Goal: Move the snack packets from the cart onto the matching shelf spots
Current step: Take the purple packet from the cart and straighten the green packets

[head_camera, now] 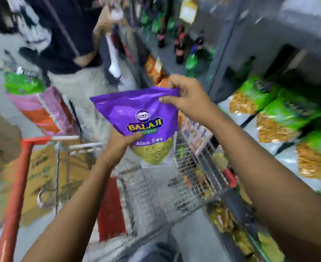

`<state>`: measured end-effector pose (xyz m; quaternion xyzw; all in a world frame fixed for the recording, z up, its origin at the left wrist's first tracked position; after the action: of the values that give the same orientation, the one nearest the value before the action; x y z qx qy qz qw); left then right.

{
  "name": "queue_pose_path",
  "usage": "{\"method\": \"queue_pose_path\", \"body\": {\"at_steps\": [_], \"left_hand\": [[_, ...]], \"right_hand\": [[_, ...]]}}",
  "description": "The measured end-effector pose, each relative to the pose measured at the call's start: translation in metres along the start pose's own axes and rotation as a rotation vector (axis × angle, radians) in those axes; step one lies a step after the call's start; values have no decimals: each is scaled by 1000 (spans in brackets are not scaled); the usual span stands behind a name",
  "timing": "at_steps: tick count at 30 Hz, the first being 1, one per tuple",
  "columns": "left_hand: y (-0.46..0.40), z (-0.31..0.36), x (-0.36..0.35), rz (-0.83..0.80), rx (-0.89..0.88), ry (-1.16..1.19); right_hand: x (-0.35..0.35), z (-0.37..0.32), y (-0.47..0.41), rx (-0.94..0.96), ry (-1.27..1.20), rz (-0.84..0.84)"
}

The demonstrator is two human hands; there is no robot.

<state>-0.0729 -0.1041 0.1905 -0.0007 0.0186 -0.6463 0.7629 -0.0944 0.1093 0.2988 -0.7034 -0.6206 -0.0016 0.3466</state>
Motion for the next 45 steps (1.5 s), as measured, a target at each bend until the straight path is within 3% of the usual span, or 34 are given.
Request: {"method": "queue_pose_path", "body": {"at_steps": [2,6,8,13,14,15,17,21,26,32,34,37,41,43,45], "left_hand": [[3,37,-41,-148,-57,-25],[19,138,-135,-175,-238,195],[19,172,-165,-232,-238,289],[48,271,-267,-474,-324,576],[54,286,-287,-525,-327,591],[83,316,-337,-668,-343,611],[87,333,-373,-671,-403,564],[88,324,-430,-715,-408,449],[80,241,-439,-745,-349,269],[53,228,-461,-762,-283,254],[54,225,-458,-731,-312,232],[68,234,-447,-588,-468,159],[128,244,-422,-328,-552,434],[183,249,-413,-419,-613,644],[245,253,-415,-644,-606,678]], "right_hand": [[59,-45,-19,72,0,182],[165,-101,-21,89,-177,481],[195,-113,-2,44,-173,534],[272,-116,81,-153,148,540],[281,-117,92,-170,222,612],[323,-125,112,-165,309,814],[351,-121,107,-207,321,916],[373,-94,92,-290,382,1011],[360,-51,77,-421,382,997],[367,-35,56,-477,381,957],[370,-39,62,-534,363,920],[377,-62,96,-468,400,920],[400,-102,184,-196,345,1224],[418,-128,236,-68,347,1428],[443,-147,282,32,407,1622]]}}
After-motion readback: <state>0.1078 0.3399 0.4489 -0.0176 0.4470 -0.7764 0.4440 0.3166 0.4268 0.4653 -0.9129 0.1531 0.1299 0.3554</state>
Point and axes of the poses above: each hand's wrist, its own y-axis away from the middle knuckle, its own x-axis out of the back of the hand, z = x × y, the point moved 1 cm from there along -y, towards the middle knuckle, and after that the axes turned 15 degrees about z, right-handed, at the moved point
